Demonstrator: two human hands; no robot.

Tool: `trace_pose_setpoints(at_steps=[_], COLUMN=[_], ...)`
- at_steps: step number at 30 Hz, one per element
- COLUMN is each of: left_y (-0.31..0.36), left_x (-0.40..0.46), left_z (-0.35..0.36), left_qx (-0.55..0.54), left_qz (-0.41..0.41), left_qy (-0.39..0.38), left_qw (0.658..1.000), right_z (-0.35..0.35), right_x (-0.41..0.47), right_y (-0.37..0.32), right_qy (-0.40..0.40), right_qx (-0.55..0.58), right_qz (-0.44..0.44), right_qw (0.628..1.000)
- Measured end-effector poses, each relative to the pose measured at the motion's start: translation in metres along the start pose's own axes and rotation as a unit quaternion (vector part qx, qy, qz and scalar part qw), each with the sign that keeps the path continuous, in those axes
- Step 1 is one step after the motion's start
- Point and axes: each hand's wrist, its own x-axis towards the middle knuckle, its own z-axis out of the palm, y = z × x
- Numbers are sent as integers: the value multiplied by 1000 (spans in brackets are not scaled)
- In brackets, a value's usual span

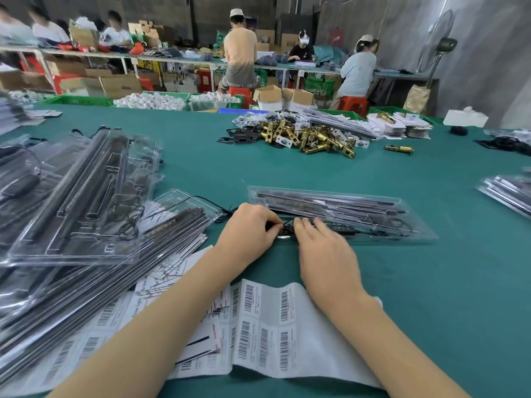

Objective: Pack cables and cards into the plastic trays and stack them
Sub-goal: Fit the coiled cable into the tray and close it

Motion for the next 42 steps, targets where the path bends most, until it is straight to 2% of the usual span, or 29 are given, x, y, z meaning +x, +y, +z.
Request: trace_pose_setpoints(at_steps=[2, 6, 8, 11, 13, 15, 18, 22, 24, 28, 32, 35, 37, 40, 42], left_y=[-3, 1, 5, 14, 24, 33, 29, 23, 25, 26, 30, 31, 31, 29, 27], left_x=[2, 3, 2, -4, -17, -28, -20, -12, -14, -18, -16, -14, -16, -22, -25], left_z=[1, -3, -4, -5, 1, 8, 11, 6, 6, 7, 5, 5, 6, 9, 10], left_qx=[6, 13, 97, 255, 284, 289, 277, 172, 157, 113, 164, 156, 172, 209, 193], left_qz=[14, 32, 34, 39, 61, 65, 57, -7, -20, 9, 84, 55, 49, 72, 90], left_qy=[2, -11, -51, -107, -128, -142, -137, -169, -168, -144, -175, -205, -196, -183, -180], left_qw=[1000, 999, 993, 960, 948, 945, 949, 970, 973, 983, 967, 965, 964, 958, 960], right_z=[3, 3, 3, 4, 5, 7, 5, 4, 2, 0, 3, 6, 4, -3, -7], right_x=[1, 2, 3, 6, 9, 9, 6, 2, 2, 1, 2, 3, 1, -3, -4], right_y=[2, 7, 9, 10, 8, 6, 3, -1, 0, 0, -4, -4, -3, 1, 3], right_qy=[-48, -72, -69, -75, -78, -75, -46, -41, -46, -33, -39, -51, -34, 7, 19], right_qx=[-10, -14, -22, -7, 0, 9, 71, 67, 70, 113, 94, 97, 135, 200, 170], right_qz=[-1, -12, -17, -22, -36, -54, -13, 20, 17, -2, -5, -5, 1, 47, 45], right_qw=[999, 997, 997, 997, 996, 996, 996, 997, 996, 993, 995, 994, 990, 979, 984])
